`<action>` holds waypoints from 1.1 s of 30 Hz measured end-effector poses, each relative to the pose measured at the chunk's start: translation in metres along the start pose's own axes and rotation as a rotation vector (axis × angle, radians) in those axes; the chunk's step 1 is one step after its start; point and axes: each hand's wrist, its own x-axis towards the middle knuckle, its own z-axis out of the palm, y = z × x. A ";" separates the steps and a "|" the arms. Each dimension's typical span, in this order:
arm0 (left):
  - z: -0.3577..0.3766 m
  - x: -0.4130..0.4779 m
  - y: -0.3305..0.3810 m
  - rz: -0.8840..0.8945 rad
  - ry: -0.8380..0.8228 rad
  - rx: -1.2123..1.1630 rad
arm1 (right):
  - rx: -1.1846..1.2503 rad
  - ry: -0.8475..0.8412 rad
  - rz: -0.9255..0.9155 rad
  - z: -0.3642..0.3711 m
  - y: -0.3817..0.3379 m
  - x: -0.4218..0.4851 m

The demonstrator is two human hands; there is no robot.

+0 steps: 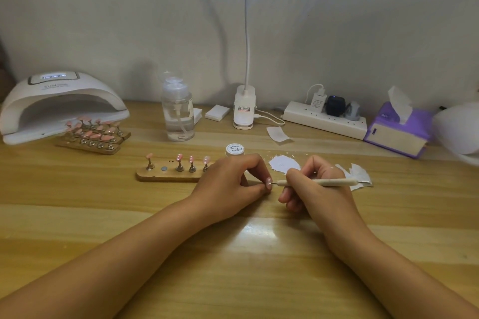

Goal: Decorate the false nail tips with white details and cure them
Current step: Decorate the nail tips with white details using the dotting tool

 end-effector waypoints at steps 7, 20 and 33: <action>0.000 0.000 -0.001 0.001 0.004 -0.018 | 0.010 0.000 -0.012 0.000 0.001 0.001; 0.001 -0.001 -0.001 -0.025 -0.010 -0.023 | 0.081 0.243 -0.258 -0.009 0.005 0.007; 0.000 -0.001 0.000 -0.026 -0.016 -0.024 | -0.242 0.242 -0.110 -0.024 0.015 0.024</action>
